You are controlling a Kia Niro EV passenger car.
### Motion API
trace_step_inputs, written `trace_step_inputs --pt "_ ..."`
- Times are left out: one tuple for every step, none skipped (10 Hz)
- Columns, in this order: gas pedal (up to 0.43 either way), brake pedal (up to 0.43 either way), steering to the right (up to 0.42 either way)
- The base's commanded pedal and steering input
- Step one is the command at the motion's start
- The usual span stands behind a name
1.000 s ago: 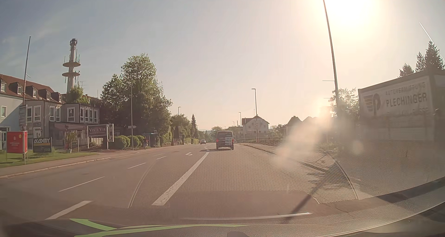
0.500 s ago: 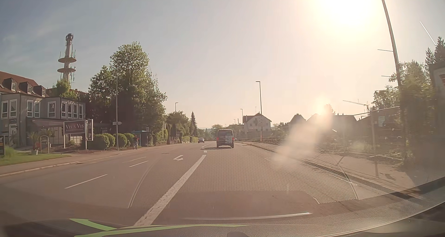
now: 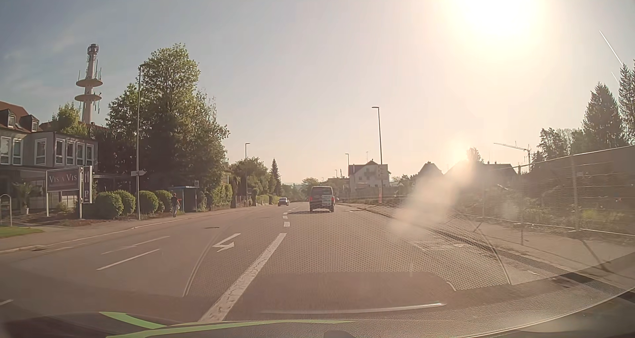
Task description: Follow the waypoints while adhering to traffic rules and regulations
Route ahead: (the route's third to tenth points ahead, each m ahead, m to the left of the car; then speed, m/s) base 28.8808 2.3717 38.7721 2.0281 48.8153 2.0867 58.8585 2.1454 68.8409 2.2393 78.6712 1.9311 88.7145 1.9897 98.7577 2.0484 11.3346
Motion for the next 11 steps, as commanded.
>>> trace_step_inputs --pt "0.047 0.000 -0.006" --pt "0.059 0.000 -0.006" --pt "0.067 0.000 -0.007" --pt "0.079 0.000 -0.007" --pt "0.087 0.000 -0.008" --pt "0.098 0.000 -0.008" --pt "0.110 0.000 -0.008" --pt "0.110 0.000 -0.008" --pt "0.110 0.000 -0.008" --pt "0.110 0.000 -0.008" --pt "0.110 0.000 -0.006"
